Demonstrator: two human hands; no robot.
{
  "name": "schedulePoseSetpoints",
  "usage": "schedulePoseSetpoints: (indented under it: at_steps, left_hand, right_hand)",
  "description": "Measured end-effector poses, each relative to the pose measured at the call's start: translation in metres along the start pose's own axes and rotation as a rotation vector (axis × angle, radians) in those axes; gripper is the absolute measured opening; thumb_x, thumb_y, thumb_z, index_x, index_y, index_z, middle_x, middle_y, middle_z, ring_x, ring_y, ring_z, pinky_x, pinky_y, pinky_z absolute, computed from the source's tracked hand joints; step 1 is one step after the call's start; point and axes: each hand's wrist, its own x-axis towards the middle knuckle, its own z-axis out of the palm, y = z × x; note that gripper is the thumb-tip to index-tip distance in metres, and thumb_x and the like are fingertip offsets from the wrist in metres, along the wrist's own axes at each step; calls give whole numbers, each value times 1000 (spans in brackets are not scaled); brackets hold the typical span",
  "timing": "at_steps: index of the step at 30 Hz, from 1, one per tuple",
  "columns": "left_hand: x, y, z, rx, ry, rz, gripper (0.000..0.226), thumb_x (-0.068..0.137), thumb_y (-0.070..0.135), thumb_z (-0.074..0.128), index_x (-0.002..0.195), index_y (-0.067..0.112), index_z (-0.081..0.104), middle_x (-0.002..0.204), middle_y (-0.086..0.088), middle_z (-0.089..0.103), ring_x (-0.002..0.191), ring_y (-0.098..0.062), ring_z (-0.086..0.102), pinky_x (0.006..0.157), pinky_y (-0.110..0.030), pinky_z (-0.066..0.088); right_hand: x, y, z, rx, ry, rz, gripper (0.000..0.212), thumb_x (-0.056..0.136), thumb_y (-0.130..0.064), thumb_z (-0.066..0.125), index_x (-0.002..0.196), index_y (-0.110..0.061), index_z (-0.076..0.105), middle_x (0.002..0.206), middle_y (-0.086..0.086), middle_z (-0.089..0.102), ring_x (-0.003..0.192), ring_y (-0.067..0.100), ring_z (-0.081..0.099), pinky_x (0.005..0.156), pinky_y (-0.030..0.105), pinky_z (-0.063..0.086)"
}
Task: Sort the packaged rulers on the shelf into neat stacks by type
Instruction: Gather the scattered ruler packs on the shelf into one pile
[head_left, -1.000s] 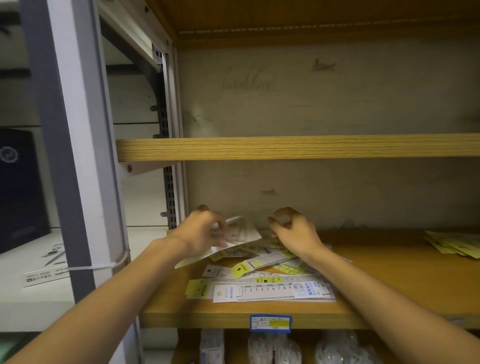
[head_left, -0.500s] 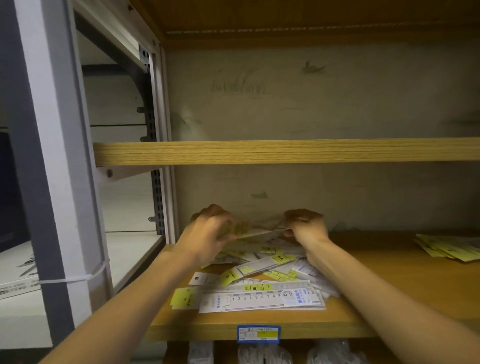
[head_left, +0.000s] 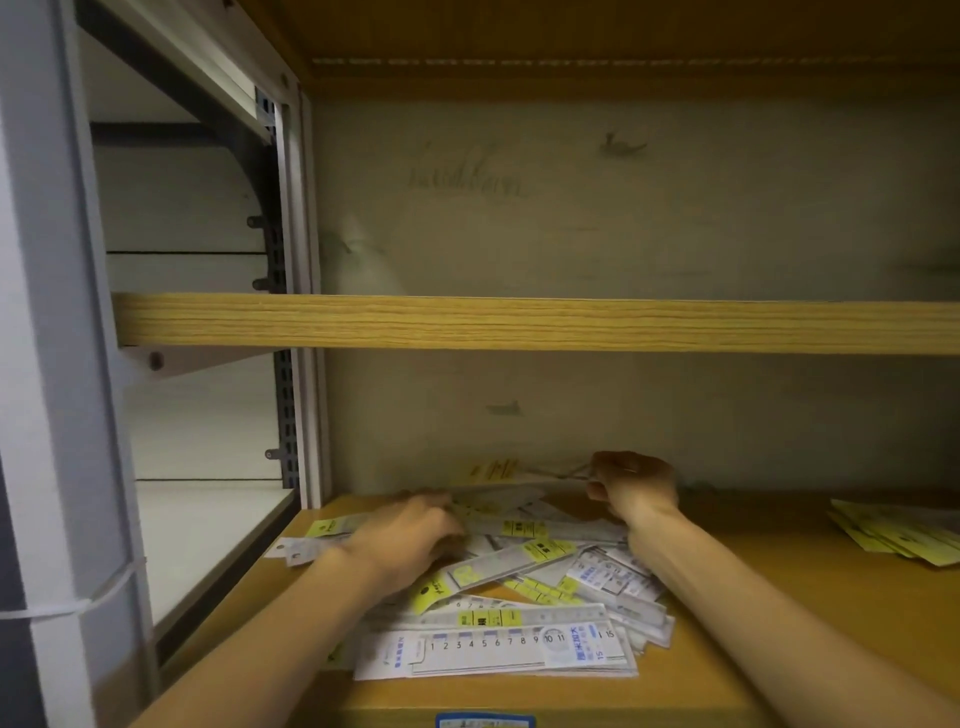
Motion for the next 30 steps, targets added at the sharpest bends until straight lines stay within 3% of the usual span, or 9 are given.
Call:
schedulePoseSetpoints:
  at_steps: [2, 7, 11, 15, 22, 26, 30]
  left_hand:
    - [1, 3, 3, 36, 30, 17, 29, 98, 26, 49, 124, 29, 60, 128, 7, 50, 115, -18, 52, 76, -20, 32]
    - [1, 4, 7, 42, 48, 54, 26, 97, 24, 51, 120, 26, 63, 128, 5, 52, 112, -19, 53, 87, -27, 43]
    - [0, 2, 8, 94, 68, 91, 33, 95, 14, 49, 125, 25, 60, 132, 4, 53, 114, -21, 53, 90, -31, 46]
    - [-2, 1, 5, 111, 113, 90, 37, 93, 8, 47, 125, 24, 58, 129, 3, 55, 113, -24, 54, 85, -33, 45]
    - [-10, -1, -6, 124, 150, 47, 22, 101, 27, 43, 119, 22, 53, 113, -4, 64, 97, -28, 59, 70, -36, 45]
    - [-17, -4, -15, 124, 127, 46, 23, 101, 32, 41, 119, 23, 53, 109, -3, 65, 94, -25, 59, 75, -39, 50]
    - [-31, -6, -20, 136, 138, 57, 20, 96, 18, 49, 115, 20, 55, 111, -3, 60, 96, -25, 56, 77, -40, 49]
  right_hand:
    - [1, 0, 0, -8, -12, -2, 20, 92, -15, 59, 73, -17, 62, 63, 4, 67, 60, 15, 65, 54, 22, 41]
    - [1, 0, 2, -42, -31, -6, 21, 92, -15, 57, 71, -18, 62, 64, 3, 67, 70, 21, 67, 68, 29, 46]
    - [1, 1, 5, -16, -28, 4, 19, 90, -13, 58, 72, -16, 64, 62, 2, 67, 61, 18, 66, 61, 24, 46]
    - [0, 1, 8, -35, -33, -2, 22, 90, -14, 58, 68, -16, 63, 58, 2, 67, 65, 21, 68, 64, 28, 46]
    - [-11, -5, 13, -9, -26, -18, 28, 88, -9, 56, 61, -15, 62, 59, 5, 65, 68, 25, 66, 60, 27, 42]
    - [-17, -9, 14, -23, -27, -25, 27, 89, -9, 53, 64, -14, 62, 57, 3, 64, 58, 17, 63, 49, 20, 38]
    - [-23, -12, 14, -76, -24, -27, 31, 86, -8, 51, 56, -14, 58, 48, 1, 62, 52, 15, 55, 46, 22, 35]
